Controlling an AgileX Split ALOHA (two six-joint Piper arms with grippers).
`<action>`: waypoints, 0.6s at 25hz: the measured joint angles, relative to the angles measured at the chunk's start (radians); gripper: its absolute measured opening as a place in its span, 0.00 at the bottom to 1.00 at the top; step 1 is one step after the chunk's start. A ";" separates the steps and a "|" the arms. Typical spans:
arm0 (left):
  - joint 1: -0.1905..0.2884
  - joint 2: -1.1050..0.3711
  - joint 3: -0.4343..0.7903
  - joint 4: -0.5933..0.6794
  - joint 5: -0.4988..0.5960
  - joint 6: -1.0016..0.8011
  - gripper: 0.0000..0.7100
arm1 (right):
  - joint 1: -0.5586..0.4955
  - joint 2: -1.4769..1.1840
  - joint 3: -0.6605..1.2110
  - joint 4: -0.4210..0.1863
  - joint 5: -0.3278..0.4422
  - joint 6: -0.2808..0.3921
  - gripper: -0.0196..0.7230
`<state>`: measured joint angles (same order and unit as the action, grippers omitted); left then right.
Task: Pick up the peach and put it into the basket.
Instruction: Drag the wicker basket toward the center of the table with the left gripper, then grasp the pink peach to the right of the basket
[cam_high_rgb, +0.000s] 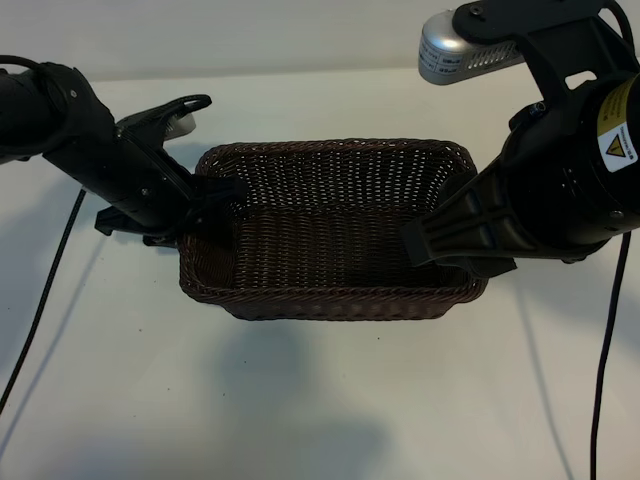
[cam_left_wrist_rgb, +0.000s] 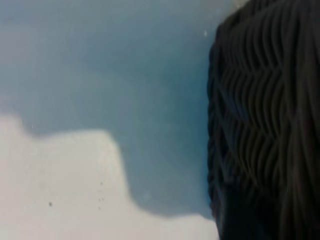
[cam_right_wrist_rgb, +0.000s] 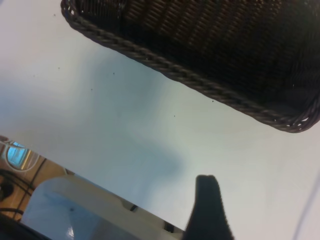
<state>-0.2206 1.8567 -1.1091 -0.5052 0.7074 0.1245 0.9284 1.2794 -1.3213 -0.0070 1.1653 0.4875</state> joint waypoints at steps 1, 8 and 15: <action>0.000 -0.007 0.000 0.000 0.007 0.000 0.56 | 0.000 0.000 0.000 0.000 0.000 0.000 0.73; 0.000 -0.120 0.000 0.053 0.054 -0.062 0.75 | 0.000 0.000 0.000 0.000 0.000 0.000 0.73; 0.000 -0.295 0.000 0.195 0.126 -0.185 0.76 | 0.000 0.000 0.000 0.000 0.005 0.000 0.73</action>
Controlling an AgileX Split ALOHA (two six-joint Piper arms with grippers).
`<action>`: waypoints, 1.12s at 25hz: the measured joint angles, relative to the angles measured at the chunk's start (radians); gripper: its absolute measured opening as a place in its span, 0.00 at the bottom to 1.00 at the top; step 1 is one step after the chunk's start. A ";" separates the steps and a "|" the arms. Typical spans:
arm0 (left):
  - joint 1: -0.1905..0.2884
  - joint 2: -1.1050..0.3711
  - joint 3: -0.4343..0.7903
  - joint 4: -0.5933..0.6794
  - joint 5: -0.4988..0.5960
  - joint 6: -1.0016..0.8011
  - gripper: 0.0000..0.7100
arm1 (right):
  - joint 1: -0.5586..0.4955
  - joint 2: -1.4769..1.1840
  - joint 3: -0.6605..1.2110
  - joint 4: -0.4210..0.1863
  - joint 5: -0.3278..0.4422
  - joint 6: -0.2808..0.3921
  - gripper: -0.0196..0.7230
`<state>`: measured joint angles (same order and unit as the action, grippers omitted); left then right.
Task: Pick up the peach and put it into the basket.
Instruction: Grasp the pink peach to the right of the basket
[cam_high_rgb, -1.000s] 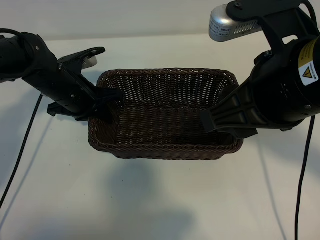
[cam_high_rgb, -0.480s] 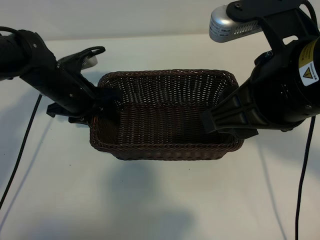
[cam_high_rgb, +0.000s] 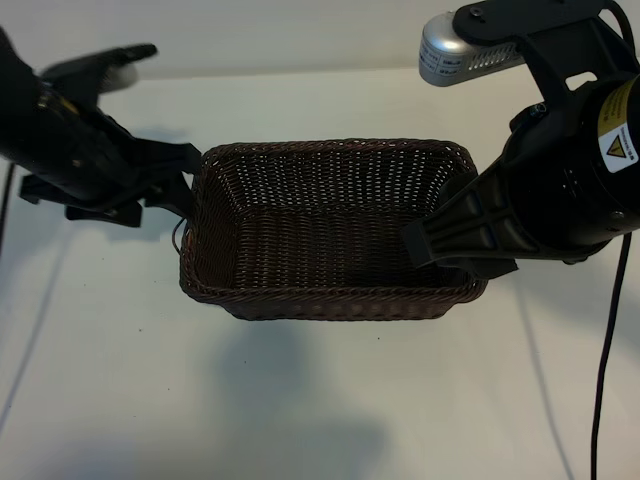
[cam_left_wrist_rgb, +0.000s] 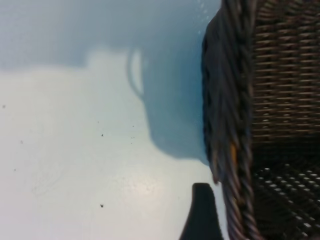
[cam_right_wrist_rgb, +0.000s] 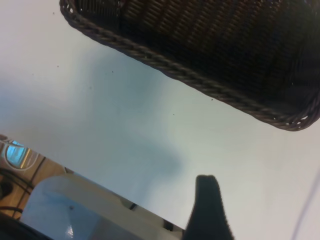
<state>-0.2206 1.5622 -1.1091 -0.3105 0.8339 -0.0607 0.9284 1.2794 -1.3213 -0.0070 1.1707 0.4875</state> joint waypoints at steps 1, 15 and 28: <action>0.000 -0.020 0.000 0.002 0.006 -0.006 0.76 | 0.000 0.000 0.000 0.000 0.000 0.000 0.73; -0.109 -0.242 0.000 0.026 0.075 -0.081 0.76 | 0.000 0.000 0.000 0.000 0.002 0.000 0.73; -0.158 -0.243 -0.104 0.047 0.195 -0.130 0.76 | 0.000 0.000 0.000 0.000 0.017 0.000 0.73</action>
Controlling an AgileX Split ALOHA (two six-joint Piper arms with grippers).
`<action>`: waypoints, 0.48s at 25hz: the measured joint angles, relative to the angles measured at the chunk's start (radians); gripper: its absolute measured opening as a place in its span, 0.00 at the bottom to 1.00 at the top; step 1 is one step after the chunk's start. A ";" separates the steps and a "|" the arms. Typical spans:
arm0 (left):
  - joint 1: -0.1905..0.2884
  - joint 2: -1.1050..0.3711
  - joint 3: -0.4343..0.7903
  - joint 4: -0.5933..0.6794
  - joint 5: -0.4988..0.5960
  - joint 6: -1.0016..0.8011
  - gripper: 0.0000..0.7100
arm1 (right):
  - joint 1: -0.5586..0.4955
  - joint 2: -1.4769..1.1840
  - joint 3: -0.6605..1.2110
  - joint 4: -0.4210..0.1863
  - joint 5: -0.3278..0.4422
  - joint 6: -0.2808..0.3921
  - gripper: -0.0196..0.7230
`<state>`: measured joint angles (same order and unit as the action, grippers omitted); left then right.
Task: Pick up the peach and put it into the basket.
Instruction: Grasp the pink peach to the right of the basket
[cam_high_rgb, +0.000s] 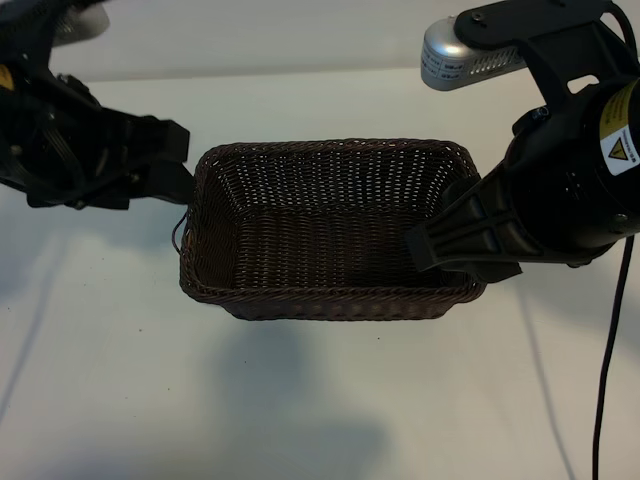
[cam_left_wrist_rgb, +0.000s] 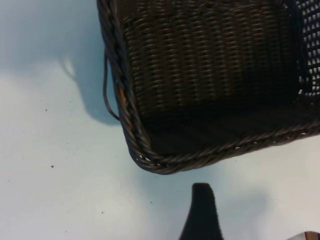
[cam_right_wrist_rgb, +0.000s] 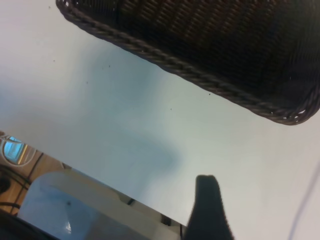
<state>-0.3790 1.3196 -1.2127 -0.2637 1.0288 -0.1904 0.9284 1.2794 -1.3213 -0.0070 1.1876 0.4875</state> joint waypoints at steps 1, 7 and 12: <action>-0.010 0.000 -0.007 0.001 0.011 0.000 0.76 | 0.000 0.000 0.000 0.000 0.000 0.000 0.73; -0.123 0.000 -0.015 0.002 0.021 -0.025 0.76 | 0.000 0.000 0.000 0.000 0.000 0.000 0.73; -0.180 0.000 -0.015 0.002 0.024 -0.058 0.76 | 0.000 0.000 0.000 0.000 0.001 0.000 0.73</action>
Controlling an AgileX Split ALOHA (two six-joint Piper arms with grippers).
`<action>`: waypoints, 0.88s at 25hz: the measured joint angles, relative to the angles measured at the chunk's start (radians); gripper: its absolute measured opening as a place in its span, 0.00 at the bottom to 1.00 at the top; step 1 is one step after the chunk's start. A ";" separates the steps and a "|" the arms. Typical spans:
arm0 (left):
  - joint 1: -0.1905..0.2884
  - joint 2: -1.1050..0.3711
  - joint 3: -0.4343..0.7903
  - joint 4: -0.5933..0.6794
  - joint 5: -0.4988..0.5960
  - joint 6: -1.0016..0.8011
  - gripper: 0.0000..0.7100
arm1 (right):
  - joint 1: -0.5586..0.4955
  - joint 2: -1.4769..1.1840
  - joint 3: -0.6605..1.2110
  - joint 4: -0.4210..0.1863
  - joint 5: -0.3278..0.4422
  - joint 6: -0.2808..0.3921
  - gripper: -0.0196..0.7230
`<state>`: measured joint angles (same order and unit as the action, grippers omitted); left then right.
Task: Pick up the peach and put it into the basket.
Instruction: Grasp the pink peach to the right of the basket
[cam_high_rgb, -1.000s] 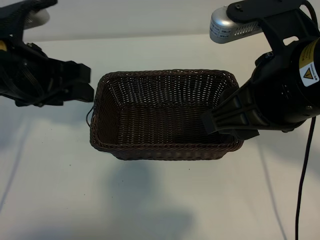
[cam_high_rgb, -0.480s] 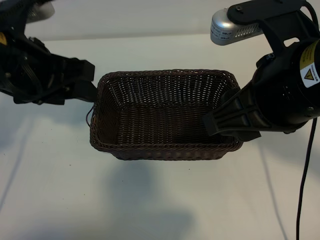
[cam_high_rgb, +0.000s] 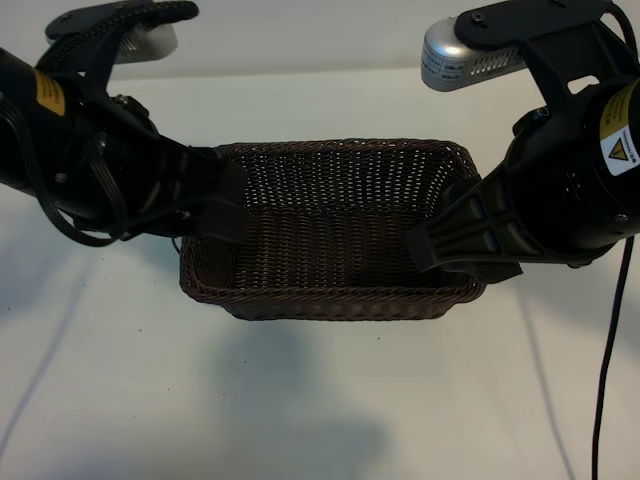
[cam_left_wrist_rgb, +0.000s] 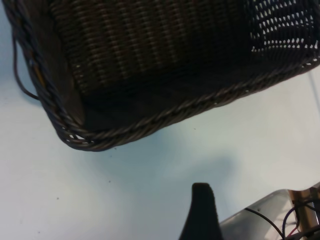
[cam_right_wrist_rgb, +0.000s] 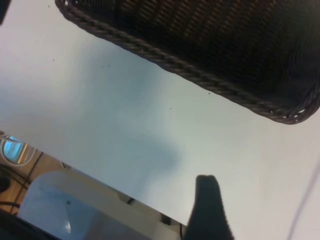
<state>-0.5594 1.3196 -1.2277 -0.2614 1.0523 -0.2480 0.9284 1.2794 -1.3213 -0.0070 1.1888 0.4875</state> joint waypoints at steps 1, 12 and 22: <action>-0.003 0.000 -0.001 0.000 0.000 -0.006 0.76 | 0.000 0.000 0.000 0.000 0.005 0.000 0.73; -0.008 -0.049 -0.001 -0.031 -0.019 -0.049 0.76 | 0.000 0.000 0.000 0.000 0.014 0.015 0.73; -0.082 -0.054 -0.001 -0.027 -0.042 -0.084 0.75 | 0.000 0.000 0.000 0.000 0.016 0.017 0.73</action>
<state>-0.6413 1.2660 -1.2285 -0.2889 1.0101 -0.3325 0.9284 1.2794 -1.3213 -0.0070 1.2044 0.5047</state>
